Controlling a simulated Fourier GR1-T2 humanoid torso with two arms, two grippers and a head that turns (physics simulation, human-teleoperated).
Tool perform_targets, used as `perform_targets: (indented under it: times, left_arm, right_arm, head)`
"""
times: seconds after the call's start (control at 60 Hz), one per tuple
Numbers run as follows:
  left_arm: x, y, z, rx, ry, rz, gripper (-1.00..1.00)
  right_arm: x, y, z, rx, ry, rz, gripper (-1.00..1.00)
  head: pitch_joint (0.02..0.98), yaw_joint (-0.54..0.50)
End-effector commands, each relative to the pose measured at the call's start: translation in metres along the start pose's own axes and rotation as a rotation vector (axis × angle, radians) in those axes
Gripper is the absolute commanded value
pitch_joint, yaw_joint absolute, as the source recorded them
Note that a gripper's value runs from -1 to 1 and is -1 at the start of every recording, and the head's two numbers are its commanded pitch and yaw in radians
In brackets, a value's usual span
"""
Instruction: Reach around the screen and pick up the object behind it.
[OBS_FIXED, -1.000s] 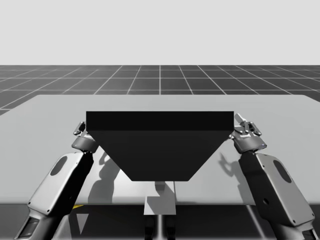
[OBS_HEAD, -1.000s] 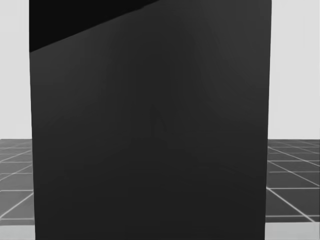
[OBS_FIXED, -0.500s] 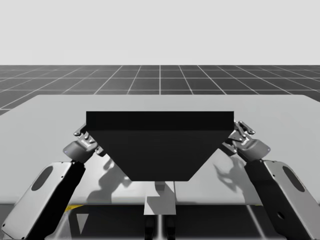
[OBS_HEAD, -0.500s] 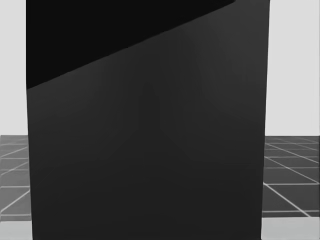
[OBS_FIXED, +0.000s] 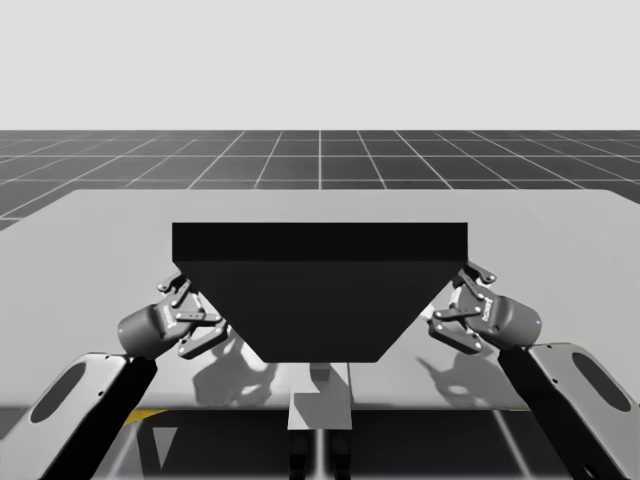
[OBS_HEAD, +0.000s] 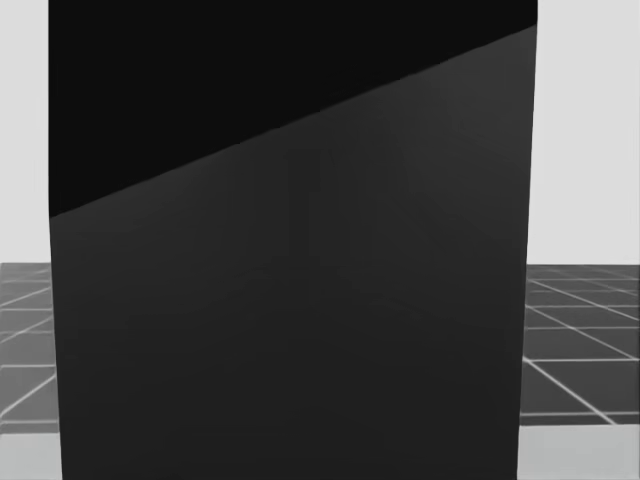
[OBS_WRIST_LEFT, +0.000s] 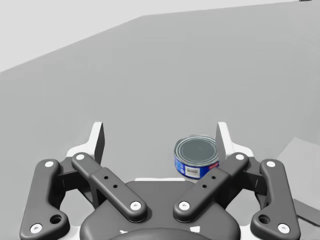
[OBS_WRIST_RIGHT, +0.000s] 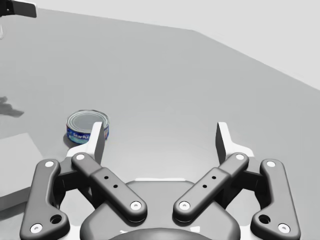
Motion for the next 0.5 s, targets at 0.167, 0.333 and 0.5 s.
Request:
perform_targets:
  times: [0.167,0.333,0.5]
  left_arm:
    - [-0.018,-0.011,-0.02,-0.071,0.064,0.0,-1.0]
    - [-0.031,-0.008,-0.041,-0.074,0.114,0.019,-1.0]
    - [-0.037,-0.006,-0.055,-0.051,0.189,0.061,-1.0]
  right_arm:
    - [-0.018,0.014,-0.002,0.093,0.04,0.025,-1.0]
    - [-0.023,0.015,-0.003,0.104,0.052,0.022,-1.0]
    - [-0.025,0.016,-0.004,0.115,0.067,0.02,-1.0]
  head:
    - [0.099,-0.03]
    - [0.111,-0.03]
    - [0.124,-0.02]
